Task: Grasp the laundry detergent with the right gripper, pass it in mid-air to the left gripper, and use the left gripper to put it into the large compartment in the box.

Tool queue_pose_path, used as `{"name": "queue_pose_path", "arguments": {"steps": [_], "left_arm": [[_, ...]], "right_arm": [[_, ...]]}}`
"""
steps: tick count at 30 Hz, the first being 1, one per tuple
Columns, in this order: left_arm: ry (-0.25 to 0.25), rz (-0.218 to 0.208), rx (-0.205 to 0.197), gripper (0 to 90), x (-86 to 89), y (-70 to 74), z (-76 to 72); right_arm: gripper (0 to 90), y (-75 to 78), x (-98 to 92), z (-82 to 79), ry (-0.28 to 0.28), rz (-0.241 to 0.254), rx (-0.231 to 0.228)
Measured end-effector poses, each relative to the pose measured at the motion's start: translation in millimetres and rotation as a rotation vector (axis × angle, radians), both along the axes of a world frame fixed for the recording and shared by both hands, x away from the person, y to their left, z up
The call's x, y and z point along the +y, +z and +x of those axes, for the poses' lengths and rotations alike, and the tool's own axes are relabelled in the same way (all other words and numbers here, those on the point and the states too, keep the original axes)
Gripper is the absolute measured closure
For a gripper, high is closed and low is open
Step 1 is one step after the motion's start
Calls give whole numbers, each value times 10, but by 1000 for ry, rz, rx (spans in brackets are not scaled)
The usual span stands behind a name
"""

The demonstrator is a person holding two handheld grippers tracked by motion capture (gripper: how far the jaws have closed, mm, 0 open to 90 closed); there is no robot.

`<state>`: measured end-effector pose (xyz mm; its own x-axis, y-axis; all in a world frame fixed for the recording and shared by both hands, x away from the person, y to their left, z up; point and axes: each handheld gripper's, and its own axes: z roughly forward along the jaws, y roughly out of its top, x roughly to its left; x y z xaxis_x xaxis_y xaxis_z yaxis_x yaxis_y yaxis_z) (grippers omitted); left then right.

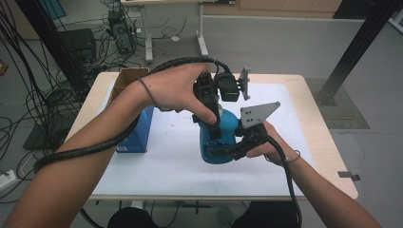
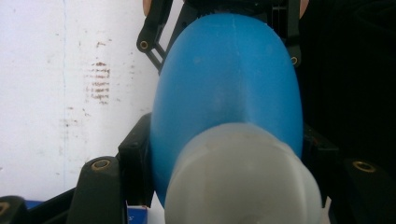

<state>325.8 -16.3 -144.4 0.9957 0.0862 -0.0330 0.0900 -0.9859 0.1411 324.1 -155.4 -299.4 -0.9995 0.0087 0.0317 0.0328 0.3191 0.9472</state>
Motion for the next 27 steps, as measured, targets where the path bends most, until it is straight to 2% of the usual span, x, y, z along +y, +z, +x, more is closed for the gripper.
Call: {"name": "queue_pose_path", "arguments": {"steps": [27], "left_arm": [[1,-1,-6,375,8,0,-25]], "right_arm": [[430,-1,14,-20,1,2,0]]}}
